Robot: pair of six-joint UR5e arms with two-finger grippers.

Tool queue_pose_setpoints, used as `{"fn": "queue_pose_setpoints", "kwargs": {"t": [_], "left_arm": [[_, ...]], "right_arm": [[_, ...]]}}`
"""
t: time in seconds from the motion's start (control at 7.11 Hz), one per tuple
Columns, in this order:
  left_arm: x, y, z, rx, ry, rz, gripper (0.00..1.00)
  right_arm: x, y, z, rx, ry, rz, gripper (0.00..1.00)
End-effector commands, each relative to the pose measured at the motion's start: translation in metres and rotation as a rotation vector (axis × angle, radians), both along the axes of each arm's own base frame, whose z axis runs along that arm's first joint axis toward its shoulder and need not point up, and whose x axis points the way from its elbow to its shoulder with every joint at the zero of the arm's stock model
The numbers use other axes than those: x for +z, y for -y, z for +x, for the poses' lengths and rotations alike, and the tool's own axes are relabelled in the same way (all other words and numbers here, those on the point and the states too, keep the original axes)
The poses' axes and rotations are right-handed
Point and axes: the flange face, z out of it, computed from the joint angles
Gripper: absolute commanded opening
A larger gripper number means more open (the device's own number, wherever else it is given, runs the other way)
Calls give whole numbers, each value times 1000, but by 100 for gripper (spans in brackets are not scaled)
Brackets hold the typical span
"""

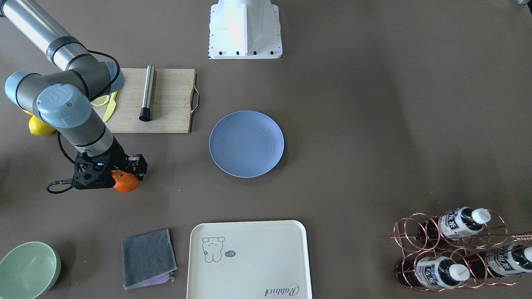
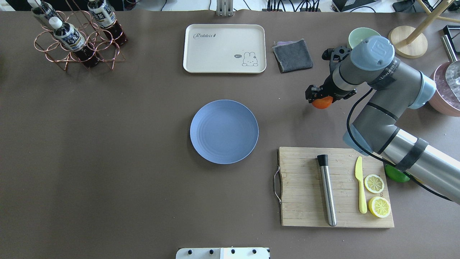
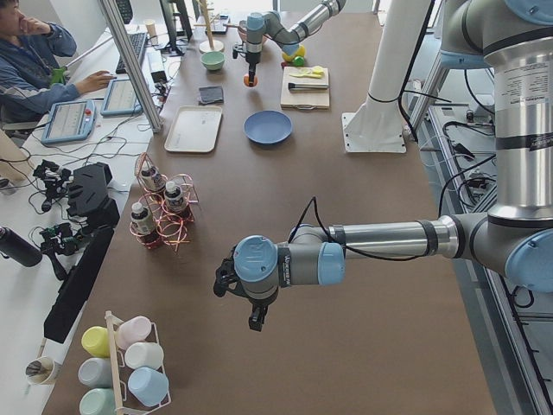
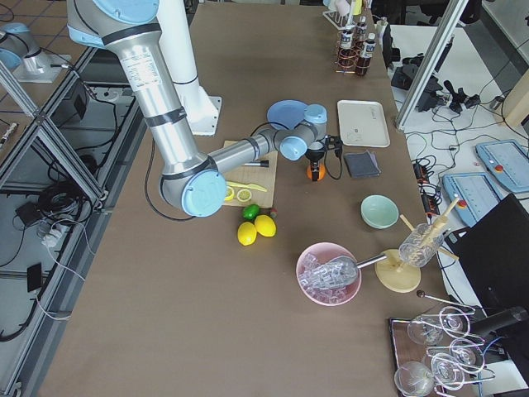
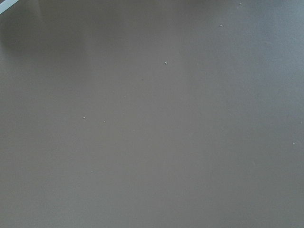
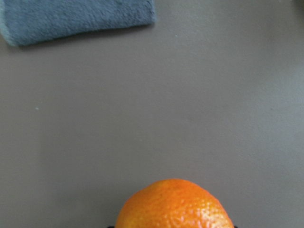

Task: Pick orange to plate
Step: 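Lift the orange with the right gripper and carry it over the plate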

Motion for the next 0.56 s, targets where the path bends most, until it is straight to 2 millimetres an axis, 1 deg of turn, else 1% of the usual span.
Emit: {"fn": "queue_pose_setpoints", "kwargs": {"t": [0.0, 0.14, 0.28, 0.42], "left_arm": [[0, -1, 0, 0, 0, -1, 98], [0, 0, 0, 0, 0, 1, 98], [0, -1, 0, 0, 0, -1, 98], [0, -1, 0, 0, 0, -1, 98]], "right_arm": [[-108, -12, -63, 112, 25, -138, 0], [-150, -31, -102, 179, 24, -193, 0], [-176, -55, -133, 198, 26, -207, 0], [-197, -80, -164, 200, 3, -200, 0]]}}
